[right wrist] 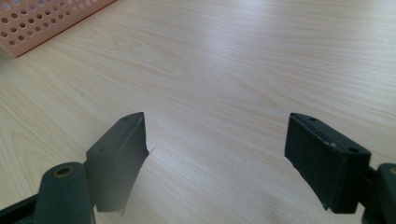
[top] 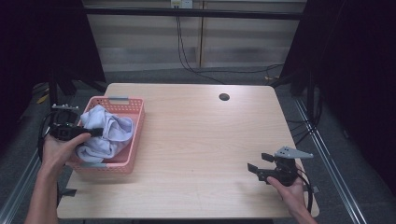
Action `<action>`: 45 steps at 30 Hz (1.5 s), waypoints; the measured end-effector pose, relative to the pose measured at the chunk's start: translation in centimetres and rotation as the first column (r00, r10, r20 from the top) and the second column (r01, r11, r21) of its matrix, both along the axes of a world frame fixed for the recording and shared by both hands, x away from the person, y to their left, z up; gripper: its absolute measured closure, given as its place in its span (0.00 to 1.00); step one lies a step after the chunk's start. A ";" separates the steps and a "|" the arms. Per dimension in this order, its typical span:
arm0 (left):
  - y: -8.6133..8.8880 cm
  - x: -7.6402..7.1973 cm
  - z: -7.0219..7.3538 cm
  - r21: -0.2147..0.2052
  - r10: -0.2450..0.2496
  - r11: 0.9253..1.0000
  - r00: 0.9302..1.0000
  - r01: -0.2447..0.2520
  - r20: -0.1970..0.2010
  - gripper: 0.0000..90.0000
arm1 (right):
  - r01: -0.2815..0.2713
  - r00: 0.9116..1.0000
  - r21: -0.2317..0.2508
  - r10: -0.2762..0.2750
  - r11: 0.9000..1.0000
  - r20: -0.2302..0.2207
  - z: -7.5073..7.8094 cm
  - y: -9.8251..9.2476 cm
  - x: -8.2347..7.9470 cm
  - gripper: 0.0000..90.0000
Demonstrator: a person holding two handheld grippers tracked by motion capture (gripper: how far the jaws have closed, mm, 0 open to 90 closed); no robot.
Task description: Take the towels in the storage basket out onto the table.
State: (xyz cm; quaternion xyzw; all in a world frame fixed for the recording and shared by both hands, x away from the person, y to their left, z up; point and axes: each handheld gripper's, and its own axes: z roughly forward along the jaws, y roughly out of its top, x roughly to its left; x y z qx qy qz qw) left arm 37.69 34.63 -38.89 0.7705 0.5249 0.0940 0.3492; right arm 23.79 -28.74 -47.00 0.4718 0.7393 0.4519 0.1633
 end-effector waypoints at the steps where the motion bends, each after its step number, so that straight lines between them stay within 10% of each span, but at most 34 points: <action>1: 0.0 0.0 0.2 -0.009 0.007 1.000 1.000 -0.007 0.002 0.58 | 0.000 1.000 -0.001 0.000 1.000 0.000 0.0 0.0 0.0 0.23; 30: -0.1 -0.7 5.4 -0.040 0.009 0.999 0.991 -0.004 0.133 0.57 | 0.009 1.000 -0.005 -0.009 1.000 0.000 0.1 -0.3 0.0 0.22; 45: -2.5 -1.4 8.0 -0.063 -0.050 0.996 0.974 0.065 0.221 0.57 | 0.008 1.000 -0.002 -0.008 1.000 -0.006 0.0 -0.3 0.0 0.23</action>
